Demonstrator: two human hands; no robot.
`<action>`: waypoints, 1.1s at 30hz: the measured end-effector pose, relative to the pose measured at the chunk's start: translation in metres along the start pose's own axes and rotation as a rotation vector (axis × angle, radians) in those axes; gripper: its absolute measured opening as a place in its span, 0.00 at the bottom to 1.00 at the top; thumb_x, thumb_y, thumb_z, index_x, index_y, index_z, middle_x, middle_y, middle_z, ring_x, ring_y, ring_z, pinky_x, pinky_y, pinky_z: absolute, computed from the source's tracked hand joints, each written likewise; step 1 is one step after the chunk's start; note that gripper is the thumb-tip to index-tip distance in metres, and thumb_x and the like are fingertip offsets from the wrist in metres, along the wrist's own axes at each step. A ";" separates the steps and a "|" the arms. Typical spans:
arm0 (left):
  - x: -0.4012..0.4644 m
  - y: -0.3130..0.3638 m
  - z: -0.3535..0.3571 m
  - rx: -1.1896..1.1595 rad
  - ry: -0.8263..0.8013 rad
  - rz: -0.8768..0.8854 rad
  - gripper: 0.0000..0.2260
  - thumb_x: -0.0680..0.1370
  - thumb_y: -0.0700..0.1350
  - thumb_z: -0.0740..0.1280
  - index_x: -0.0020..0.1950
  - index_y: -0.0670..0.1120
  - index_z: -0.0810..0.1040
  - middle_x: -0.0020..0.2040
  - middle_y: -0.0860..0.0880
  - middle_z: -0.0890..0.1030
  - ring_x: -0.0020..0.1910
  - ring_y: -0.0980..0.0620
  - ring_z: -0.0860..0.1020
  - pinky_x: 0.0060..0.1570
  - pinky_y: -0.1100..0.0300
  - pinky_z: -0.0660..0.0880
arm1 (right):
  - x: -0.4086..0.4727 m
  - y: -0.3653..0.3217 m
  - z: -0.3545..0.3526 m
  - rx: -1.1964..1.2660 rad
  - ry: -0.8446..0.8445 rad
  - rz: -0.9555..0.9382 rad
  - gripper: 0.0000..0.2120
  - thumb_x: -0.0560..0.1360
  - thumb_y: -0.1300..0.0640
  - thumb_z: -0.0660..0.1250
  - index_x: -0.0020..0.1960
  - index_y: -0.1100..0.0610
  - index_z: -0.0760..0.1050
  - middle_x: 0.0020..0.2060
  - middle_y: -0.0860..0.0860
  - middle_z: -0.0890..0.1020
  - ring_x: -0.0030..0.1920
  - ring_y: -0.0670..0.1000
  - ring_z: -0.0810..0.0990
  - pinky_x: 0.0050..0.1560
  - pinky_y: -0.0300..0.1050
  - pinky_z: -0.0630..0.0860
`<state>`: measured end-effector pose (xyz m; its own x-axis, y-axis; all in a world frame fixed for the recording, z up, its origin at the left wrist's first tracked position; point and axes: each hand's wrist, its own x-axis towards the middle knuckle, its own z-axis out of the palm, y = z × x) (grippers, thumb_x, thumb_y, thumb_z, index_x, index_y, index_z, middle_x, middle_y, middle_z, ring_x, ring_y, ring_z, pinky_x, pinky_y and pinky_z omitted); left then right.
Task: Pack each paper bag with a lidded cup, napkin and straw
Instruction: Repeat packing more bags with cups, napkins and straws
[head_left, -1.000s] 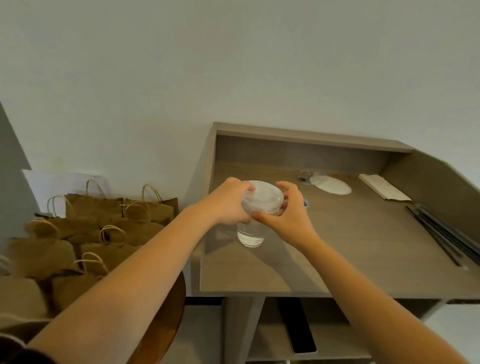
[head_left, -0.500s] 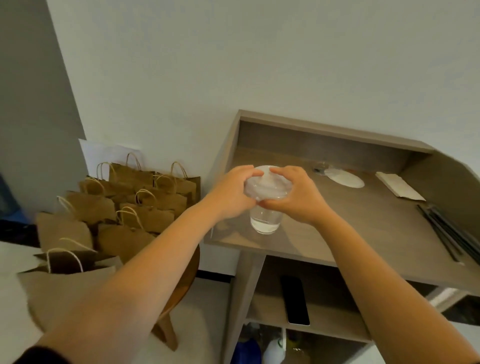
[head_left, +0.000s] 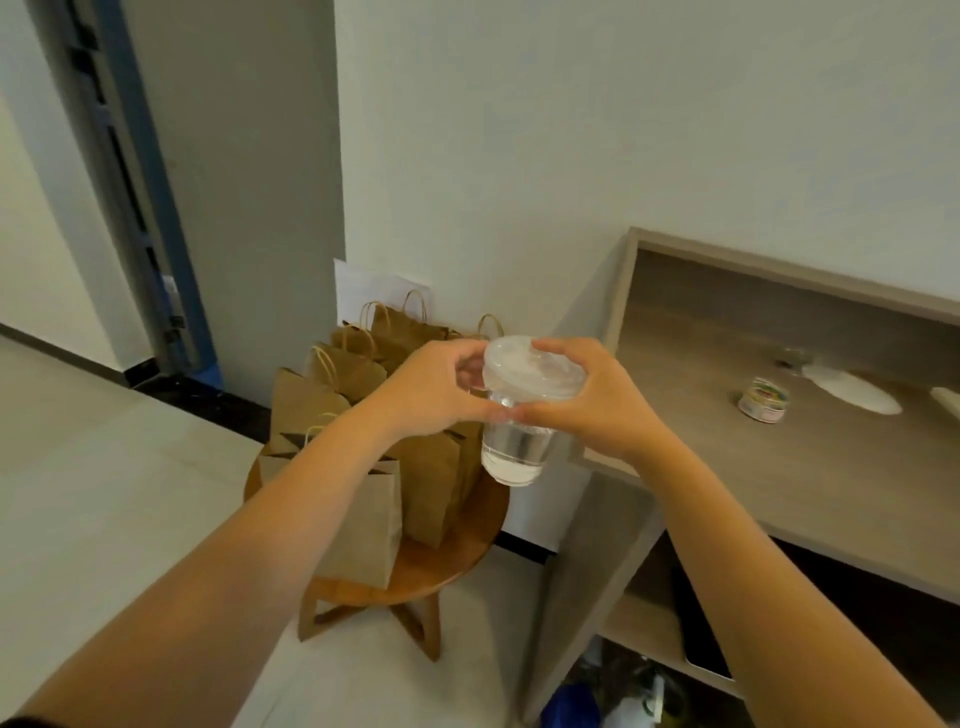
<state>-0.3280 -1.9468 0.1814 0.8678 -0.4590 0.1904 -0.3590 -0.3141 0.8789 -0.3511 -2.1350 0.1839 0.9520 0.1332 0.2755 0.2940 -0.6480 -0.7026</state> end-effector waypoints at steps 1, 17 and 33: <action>-0.007 -0.012 -0.012 0.010 0.012 -0.024 0.27 0.68 0.42 0.76 0.65 0.50 0.73 0.52 0.59 0.80 0.51 0.63 0.79 0.48 0.72 0.75 | 0.006 -0.002 0.018 -0.005 -0.013 -0.009 0.36 0.63 0.47 0.78 0.67 0.48 0.68 0.58 0.43 0.68 0.59 0.44 0.68 0.59 0.40 0.71; -0.046 -0.244 -0.131 0.391 0.278 -0.566 0.12 0.82 0.45 0.58 0.61 0.43 0.76 0.57 0.46 0.78 0.57 0.50 0.75 0.53 0.65 0.66 | 0.088 0.018 0.227 -0.092 -0.022 -0.035 0.41 0.63 0.44 0.77 0.70 0.48 0.62 0.67 0.46 0.63 0.59 0.40 0.61 0.45 0.19 0.62; 0.044 -0.332 -0.113 0.668 -0.347 -0.489 0.09 0.75 0.53 0.69 0.51 0.50 0.78 0.46 0.53 0.80 0.46 0.54 0.78 0.48 0.61 0.73 | 0.146 0.070 0.241 -0.020 -0.053 -0.100 0.41 0.59 0.39 0.74 0.68 0.47 0.63 0.64 0.45 0.63 0.59 0.32 0.60 0.53 0.16 0.60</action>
<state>-0.1314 -1.7688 -0.0521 0.8622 -0.3388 -0.3767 -0.1958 -0.9086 0.3690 -0.1709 -1.9801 0.0167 0.9214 0.2369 0.3079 0.3862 -0.6445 -0.6598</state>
